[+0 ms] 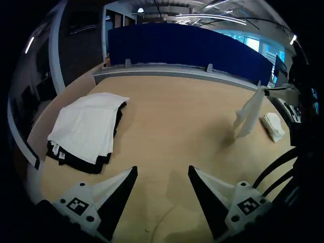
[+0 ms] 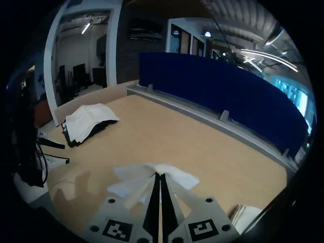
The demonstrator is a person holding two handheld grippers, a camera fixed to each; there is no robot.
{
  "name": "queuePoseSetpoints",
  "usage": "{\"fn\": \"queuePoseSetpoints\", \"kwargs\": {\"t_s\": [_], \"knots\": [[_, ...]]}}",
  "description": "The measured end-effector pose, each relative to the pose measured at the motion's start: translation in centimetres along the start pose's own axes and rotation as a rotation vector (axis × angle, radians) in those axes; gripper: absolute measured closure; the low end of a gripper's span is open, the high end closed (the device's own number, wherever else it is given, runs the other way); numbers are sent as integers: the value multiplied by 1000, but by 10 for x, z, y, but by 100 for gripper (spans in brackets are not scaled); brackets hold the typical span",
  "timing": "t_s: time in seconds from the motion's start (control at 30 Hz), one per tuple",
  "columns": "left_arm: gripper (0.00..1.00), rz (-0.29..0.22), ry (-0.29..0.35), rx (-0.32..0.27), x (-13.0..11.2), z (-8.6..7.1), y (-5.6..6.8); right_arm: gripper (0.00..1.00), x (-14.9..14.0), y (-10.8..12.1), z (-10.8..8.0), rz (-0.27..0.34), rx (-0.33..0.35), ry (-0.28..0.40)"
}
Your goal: Fold towel
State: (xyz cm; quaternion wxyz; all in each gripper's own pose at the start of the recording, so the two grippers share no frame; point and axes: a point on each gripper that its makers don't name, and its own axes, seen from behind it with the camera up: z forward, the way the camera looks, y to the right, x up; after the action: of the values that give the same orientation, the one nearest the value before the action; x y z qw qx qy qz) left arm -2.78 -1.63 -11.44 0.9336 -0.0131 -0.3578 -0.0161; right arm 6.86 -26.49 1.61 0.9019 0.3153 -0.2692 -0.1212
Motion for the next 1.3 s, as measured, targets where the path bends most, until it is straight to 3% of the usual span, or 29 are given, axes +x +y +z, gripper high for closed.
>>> {"fn": "queuePoseSetpoints", "kwargs": {"t_s": [0.47,1.0,1.3], "knots": [[7,12,2,-14,3,2,9,98,3,61,-26,36,-75,19],[7,20,1,-15,3,7,15,98,-11,180,-64,86,-214,8],[7,29,-1,-13,5,8,18,98,-15,238,-75,86,-286,-12]]}}
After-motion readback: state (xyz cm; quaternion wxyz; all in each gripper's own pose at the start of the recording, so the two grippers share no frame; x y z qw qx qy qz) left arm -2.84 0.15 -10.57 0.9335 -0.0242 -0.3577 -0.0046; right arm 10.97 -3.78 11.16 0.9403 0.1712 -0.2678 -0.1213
